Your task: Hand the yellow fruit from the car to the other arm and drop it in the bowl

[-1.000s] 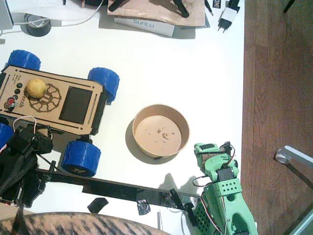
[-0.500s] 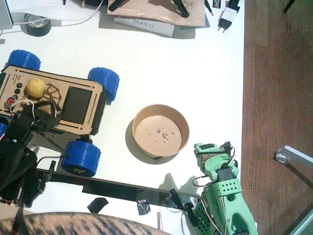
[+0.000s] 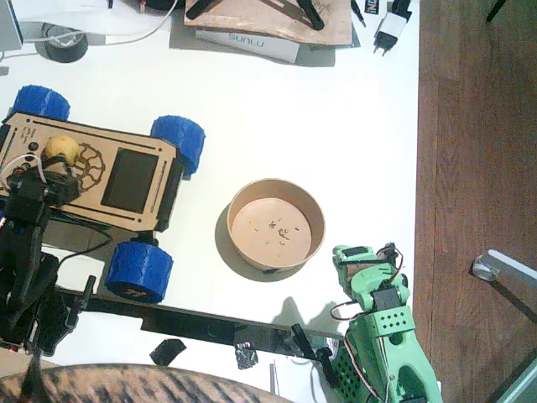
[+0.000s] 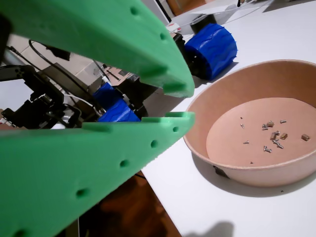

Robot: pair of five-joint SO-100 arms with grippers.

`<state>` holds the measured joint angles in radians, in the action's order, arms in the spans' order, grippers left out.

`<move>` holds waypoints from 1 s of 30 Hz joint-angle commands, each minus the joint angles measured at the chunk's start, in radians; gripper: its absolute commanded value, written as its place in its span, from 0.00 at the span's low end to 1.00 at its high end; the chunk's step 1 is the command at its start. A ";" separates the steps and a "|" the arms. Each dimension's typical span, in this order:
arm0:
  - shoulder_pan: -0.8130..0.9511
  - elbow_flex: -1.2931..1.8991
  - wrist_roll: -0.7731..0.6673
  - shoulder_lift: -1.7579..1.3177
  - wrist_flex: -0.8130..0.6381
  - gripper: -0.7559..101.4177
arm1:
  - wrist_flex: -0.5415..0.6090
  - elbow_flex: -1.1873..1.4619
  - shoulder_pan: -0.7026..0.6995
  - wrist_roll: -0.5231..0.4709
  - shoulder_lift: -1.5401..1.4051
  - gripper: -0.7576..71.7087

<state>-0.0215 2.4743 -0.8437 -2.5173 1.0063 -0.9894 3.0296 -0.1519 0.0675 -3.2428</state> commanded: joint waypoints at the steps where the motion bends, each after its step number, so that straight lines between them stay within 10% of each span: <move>1: -0.054 -0.055 0.057 -0.038 0.034 0.04 | 0.026 -0.003 -0.003 -0.012 -0.005 0.01; 18: -0.212 -0.054 0.206 -0.077 0.084 0.09 | 0.026 -0.003 -0.003 -0.012 -0.005 0.01; 30: -0.199 -0.057 0.357 0.041 0.031 0.42 | 0.026 -0.003 -0.003 -0.012 -0.005 0.01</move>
<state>-0.2286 2.4743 -0.5400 -2.4881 1.0630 -0.9894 3.0296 -0.1519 0.0675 -3.2428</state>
